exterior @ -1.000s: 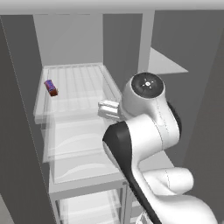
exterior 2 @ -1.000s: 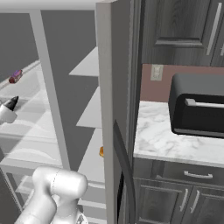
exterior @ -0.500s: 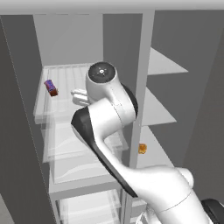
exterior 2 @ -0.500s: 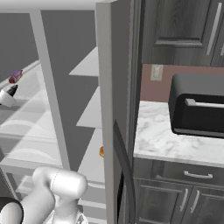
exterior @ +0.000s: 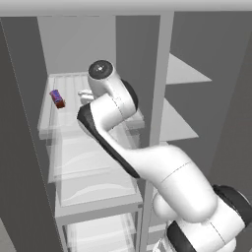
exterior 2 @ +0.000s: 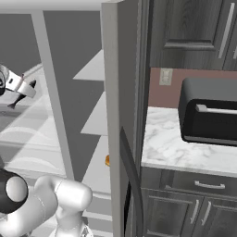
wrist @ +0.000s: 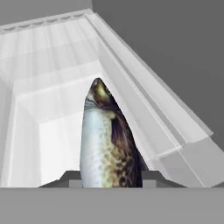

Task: Pick up the frozen fish from the freezer, place it on any shelf in the fridge, and close the fridge and freezer doors when done.

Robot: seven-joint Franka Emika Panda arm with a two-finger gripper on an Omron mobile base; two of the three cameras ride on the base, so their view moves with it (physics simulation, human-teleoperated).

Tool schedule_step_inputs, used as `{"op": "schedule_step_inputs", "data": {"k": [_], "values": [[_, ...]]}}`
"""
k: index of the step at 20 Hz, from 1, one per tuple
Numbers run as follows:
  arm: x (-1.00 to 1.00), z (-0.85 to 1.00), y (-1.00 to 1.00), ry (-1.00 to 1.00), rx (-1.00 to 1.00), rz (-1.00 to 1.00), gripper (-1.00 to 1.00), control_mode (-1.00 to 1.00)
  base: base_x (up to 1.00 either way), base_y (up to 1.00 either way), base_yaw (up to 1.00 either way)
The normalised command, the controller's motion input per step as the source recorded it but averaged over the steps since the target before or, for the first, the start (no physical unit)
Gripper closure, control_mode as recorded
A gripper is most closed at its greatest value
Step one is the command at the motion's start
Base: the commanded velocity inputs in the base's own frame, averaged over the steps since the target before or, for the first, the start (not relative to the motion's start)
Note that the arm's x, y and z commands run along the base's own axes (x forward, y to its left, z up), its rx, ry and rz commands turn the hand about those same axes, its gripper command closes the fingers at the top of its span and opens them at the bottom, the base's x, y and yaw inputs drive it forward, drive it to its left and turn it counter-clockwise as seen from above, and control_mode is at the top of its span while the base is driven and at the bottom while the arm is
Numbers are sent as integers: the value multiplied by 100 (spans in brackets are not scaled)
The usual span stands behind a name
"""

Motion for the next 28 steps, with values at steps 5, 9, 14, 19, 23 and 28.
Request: {"op": "schedule_step_inputs", "data": {"k": [5,9,14,19,23,28], "values": [[100,-10,4,7,-7,0,100,-100,0,0,0],[100,-21,6,4,-6,0,100,-100,0,0,0],[98,-39,6,0,-11,0,-100,-100,0,0,0],[24,-6,0,0,-2,0,-100,-100,0,0,0],[-54,0,0,-3,0,0,-100,-100,0,0,0],[-100,0,0,-7,0,0,-100,-100,0,0,0]]}}
